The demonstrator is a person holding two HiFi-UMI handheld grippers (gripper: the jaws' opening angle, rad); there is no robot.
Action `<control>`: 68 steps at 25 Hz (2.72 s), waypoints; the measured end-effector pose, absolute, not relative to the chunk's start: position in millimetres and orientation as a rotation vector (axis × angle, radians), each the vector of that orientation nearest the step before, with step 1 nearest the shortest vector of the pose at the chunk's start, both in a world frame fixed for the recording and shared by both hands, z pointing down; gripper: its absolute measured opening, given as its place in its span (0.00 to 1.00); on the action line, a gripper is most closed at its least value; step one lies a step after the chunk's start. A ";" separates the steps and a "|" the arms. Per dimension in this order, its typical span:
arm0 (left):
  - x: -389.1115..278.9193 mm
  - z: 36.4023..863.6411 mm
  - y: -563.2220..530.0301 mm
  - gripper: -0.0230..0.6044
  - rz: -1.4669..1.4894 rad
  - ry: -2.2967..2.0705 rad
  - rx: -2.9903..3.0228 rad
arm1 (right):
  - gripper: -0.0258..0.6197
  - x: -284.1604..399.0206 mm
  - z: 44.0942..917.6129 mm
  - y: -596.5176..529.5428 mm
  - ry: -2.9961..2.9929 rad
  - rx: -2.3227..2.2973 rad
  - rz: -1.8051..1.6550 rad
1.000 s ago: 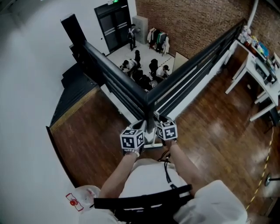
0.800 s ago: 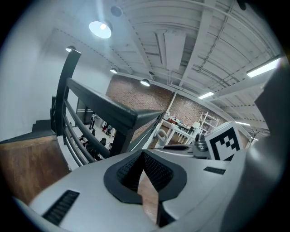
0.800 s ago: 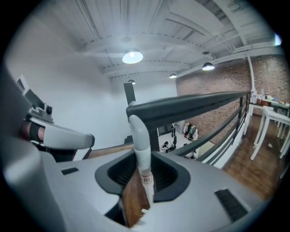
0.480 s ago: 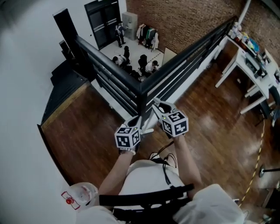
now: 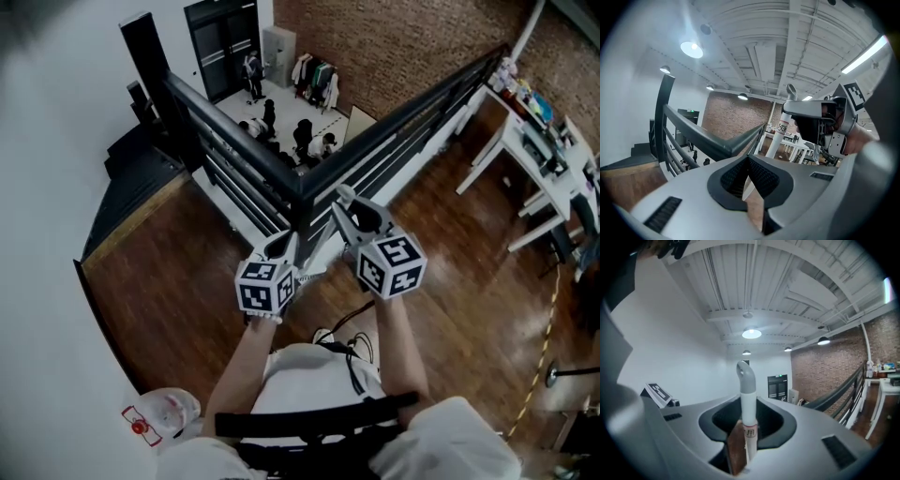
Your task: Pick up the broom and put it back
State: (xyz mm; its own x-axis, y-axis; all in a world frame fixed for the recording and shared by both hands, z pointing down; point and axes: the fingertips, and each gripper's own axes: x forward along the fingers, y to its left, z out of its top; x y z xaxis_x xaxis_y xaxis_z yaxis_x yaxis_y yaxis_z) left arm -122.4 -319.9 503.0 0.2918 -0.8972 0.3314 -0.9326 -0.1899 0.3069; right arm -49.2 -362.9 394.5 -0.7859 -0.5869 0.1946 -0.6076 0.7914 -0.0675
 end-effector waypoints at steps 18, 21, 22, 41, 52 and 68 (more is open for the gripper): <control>-122.3 499.0 -315.0 0.03 0.083 -1.640 2.105 | 0.23 -33.8 379.5 -344.8 -2.826 0.959 0.185; -121.0 500.0 -312.6 0.03 0.092 -1.630 2.108 | 0.23 -30.2 384.9 -340.6 -2.814 0.941 0.204; -120.4 500.8 -311.5 0.03 0.095 -1.627 2.108 | 0.23 -28.5 387.3 -339.3 -2.811 0.936 0.210; -97.3 551.1 -287.2 0.03 0.149 -1.545 2.041 | 0.23 2.8 525.8 -355.8 -2.683 0.926 0.330; -86.7 582.5 -287.9 0.03 0.162 -1.496 1.953 | 0.24 -11.1 657.6 -360.2 -2.483 0.675 0.437; -145.8 575.0 -300.6 0.03 0.122 -1.655 1.837 | 0.26 -102.9 684.8 -441.7 -2.460 0.638 0.554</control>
State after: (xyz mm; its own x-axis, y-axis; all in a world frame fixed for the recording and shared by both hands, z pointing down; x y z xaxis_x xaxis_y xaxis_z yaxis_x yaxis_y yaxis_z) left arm -145.8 -300.6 575.0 0.1972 -0.8556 0.4787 -0.9165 0.0124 0.3997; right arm -102.9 -441.7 684.8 -0.7457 -0.3215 0.5836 -0.5407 0.8037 -0.2482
